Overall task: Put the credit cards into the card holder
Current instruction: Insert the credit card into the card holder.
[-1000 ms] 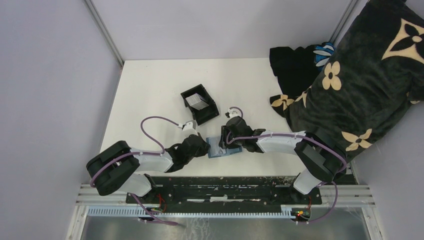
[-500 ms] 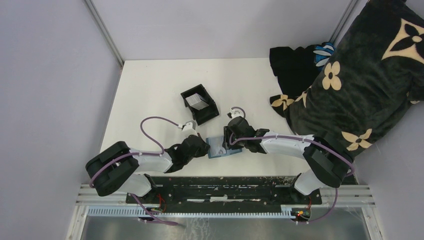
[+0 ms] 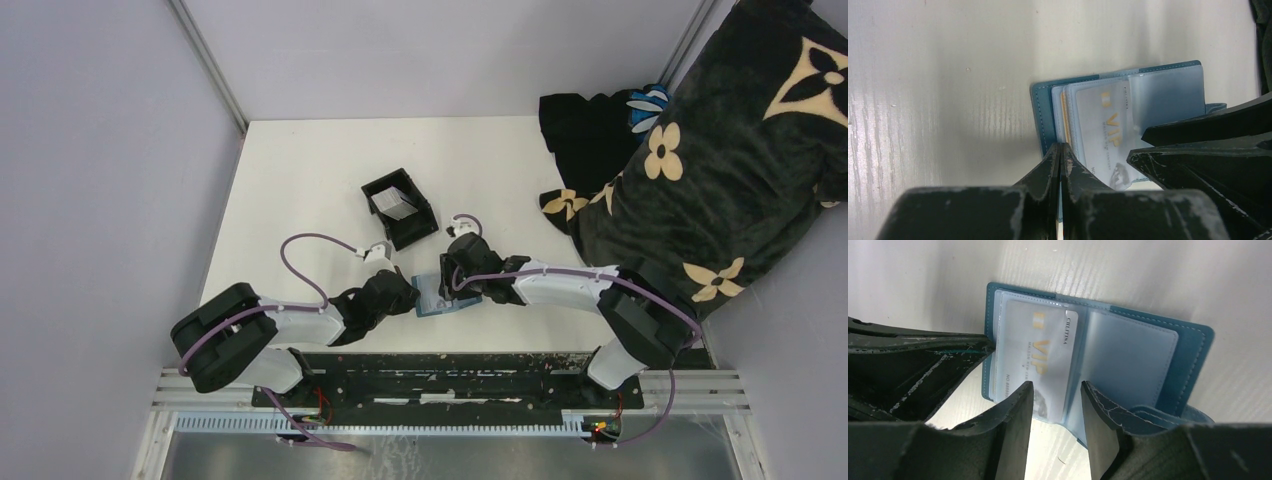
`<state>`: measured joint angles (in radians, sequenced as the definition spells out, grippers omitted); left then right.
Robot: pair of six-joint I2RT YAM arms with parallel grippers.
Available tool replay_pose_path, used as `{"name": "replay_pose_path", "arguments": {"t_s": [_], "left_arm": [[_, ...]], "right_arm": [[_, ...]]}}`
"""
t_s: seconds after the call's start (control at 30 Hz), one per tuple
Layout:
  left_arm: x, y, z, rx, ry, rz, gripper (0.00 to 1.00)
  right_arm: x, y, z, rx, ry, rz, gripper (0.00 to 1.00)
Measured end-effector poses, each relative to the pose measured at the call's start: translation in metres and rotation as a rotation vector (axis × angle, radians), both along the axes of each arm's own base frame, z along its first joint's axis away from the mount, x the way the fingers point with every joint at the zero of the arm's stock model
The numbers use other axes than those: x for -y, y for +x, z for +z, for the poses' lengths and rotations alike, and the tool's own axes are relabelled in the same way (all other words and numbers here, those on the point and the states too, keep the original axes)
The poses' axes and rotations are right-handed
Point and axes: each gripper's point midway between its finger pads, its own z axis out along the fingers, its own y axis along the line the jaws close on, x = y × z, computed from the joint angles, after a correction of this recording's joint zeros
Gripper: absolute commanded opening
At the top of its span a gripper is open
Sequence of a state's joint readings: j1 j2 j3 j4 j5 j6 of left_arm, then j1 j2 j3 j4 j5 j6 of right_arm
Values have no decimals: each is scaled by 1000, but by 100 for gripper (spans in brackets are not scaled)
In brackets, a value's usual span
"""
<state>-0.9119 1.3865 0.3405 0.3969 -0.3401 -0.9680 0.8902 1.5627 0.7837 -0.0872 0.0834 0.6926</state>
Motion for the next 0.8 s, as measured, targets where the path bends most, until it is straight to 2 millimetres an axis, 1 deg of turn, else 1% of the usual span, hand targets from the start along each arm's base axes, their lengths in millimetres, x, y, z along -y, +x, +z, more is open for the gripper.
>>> {"name": "replay_pose_path", "arguments": {"t_s": [0.17, 0.23, 0.33, 0.47, 0.5, 0.6, 0.63, 0.8], "left_arm": [[0, 0, 0, 0, 0, 0, 5], [0, 0, 0, 0, 0, 0, 5], [0, 0, 0, -1, 2, 0, 5], [0, 0, 0, -1, 2, 0, 5], [-1, 0, 0, -2, 3, 0, 5], [-1, 0, 0, -1, 3, 0, 5], [-1, 0, 0, -1, 2, 0, 6], [-2, -1, 1, -4, 6, 1, 9]], "right_arm": [[-9, 0, -5, -8, -20, 21, 43], [-13, 1, -6, -10, -31, 27, 39], [-14, 0, -8, -9, -55, 38, 29], [-11, 0, -8, 0, -88, 35, 26], [-11, 0, -7, 4, -94, 34, 27], [-11, 1, -6, 14, -107, 38, 39], [-12, 1, -5, 16, -107, 37, 41], [-10, 3, 0, 45, -113, 35, 44]]}}
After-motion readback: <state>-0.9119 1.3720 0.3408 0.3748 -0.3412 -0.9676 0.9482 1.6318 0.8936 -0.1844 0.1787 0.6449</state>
